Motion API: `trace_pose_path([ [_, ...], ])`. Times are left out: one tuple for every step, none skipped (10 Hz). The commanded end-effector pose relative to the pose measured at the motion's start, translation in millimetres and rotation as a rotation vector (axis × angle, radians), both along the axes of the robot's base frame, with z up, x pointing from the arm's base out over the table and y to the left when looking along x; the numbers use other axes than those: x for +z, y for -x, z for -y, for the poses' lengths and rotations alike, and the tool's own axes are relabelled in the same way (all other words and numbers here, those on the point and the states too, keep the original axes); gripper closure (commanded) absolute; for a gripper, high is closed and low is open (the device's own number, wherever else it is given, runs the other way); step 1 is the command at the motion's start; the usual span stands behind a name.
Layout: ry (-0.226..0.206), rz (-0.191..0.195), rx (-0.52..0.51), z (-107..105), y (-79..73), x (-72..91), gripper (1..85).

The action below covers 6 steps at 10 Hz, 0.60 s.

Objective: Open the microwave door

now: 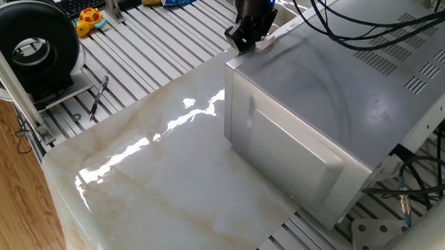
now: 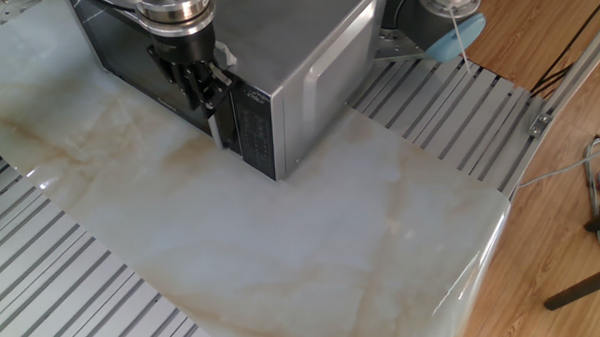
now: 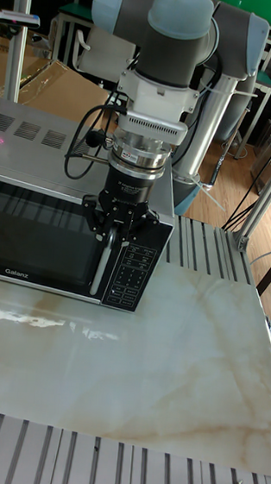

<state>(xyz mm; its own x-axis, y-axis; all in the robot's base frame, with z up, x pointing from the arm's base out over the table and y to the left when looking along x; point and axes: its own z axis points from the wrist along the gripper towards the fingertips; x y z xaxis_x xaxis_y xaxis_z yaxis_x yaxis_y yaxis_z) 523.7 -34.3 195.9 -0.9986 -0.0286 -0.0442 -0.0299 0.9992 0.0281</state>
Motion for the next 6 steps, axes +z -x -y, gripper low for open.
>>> trace_pose_path([
  [-0.012,0.003,-0.003,-2.5,-0.5,1.1,57.0],
  [-0.012,0.003,-0.004,-2.4,-0.3,1.2,57.0],
  [-0.012,0.003,-0.004,-1.7,0.4,0.9,57.0],
  [-0.013,0.005,-0.001,-1.0,1.0,0.3,57.0],
  [-0.014,0.007,0.000,-1.1,0.9,0.2,57.0],
  [-0.014,0.007,0.000,-1.1,1.0,0.3,57.0],
])
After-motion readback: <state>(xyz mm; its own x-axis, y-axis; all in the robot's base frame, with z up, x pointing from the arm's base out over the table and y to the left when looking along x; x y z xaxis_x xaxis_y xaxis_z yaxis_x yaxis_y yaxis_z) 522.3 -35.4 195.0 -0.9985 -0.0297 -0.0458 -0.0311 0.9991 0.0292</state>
